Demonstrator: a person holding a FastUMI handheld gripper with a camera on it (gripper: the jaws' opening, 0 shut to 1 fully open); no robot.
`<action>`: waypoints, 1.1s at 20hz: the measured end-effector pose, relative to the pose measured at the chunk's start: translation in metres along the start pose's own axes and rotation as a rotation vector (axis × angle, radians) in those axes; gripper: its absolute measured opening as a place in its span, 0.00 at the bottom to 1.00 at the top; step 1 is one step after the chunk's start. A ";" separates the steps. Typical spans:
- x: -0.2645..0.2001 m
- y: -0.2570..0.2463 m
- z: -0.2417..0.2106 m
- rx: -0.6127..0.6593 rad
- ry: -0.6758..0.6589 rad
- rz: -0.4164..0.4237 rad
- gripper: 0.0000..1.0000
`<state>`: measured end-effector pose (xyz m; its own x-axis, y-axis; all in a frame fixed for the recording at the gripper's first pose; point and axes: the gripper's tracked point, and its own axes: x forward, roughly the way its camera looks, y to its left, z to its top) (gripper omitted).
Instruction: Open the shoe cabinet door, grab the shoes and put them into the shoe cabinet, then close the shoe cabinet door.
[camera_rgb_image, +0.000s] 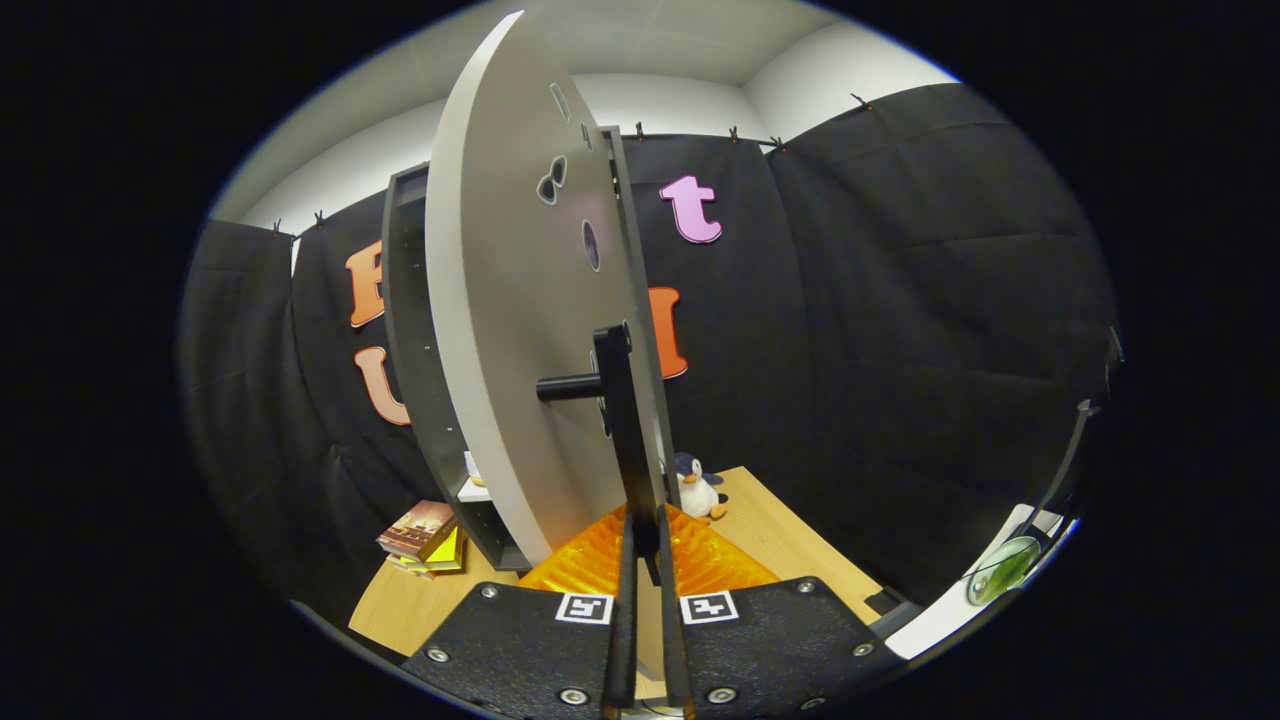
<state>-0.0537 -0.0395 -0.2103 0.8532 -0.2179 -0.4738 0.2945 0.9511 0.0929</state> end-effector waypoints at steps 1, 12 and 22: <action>-0.002 -0.008 0.001 0.018 -0.003 -0.013 0.11; -0.034 -0.062 0.009 0.077 -0.070 -0.175 0.16; -0.019 0.042 -0.059 -0.060 0.087 0.052 0.69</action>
<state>-0.0833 0.0179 -0.2492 0.8255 -0.1502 -0.5440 0.2218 0.9727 0.0680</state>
